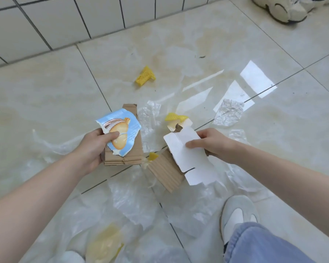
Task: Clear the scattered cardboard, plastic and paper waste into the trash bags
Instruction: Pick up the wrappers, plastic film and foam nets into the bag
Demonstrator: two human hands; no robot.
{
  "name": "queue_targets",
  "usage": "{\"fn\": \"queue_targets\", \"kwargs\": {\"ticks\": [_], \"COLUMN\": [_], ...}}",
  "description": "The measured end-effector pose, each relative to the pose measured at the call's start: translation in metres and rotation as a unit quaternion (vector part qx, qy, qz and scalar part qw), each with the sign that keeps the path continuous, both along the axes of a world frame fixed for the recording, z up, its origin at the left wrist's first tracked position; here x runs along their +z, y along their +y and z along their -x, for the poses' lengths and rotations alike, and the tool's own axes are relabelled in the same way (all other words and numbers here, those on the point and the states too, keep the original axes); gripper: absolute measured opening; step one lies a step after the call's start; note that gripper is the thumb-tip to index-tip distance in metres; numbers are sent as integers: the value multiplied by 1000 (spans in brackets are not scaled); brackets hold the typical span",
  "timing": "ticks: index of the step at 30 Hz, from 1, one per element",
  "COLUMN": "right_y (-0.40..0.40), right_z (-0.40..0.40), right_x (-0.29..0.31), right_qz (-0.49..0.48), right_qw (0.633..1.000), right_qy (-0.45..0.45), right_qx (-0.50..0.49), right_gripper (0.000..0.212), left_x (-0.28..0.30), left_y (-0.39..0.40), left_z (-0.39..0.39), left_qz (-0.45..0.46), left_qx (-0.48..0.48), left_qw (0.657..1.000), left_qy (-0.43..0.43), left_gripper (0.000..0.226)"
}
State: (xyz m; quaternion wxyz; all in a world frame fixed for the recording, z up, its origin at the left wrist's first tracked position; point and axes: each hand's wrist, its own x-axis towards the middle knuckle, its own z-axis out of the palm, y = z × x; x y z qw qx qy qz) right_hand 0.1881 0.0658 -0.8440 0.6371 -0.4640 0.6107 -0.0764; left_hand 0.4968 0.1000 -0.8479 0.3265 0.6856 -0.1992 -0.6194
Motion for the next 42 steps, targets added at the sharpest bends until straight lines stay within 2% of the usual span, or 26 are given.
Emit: {"fn": "queue_targets", "kwargs": {"ticks": [5, 9, 16, 21, 27, 29, 35, 38, 40, 42], "right_y": [-5, -2, 2, 14, 49, 64, 131, 159, 165, 159], "right_z": [-26, -36, -36, -33, -33, -34, -47, -58, -66, -74], "right_x": [-9, -20, -25, -7, 6, 11, 12, 4, -9, -13], "right_qz": [2, -27, -14, 1, 6, 7, 36, 62, 119, 178], "right_qw": [998, 993, 990, 993, 989, 986, 946, 906, 885, 879], "right_qy": [32, 70, 114, 74, 44, 34, 67, 111, 150, 176], "right_qx": [50, 87, 87, 97, 142, 163, 316, 403, 425, 405], "right_gripper": [7, 21, 28, 26, 14, 16, 7, 24, 28, 27], "left_x": [8, 12, 22, 28, 19, 17, 16, 19, 16, 13], "left_y": [14, 26, 55, 76, 113, 127, 171, 184, 190, 192], "left_z": [-2, -8, -46, -77, -69, -63, -41, -37, -39, -41], "left_qz": [-16, -24, -10, 10, 33, 45, 63, 65, 57, 46], "left_qx": [-59, -76, -7, 41, 34, 37, 15, 20, 42, 75], "left_qw": [998, 997, 1000, 998, 999, 998, 997, 997, 997, 996], "left_qy": [6, 0, -11, -41, -26, -34, -45, -35, -10, 20], "left_gripper": [26, 22, 13, 13, 23, 26, 30, 31, 31, 29]}}
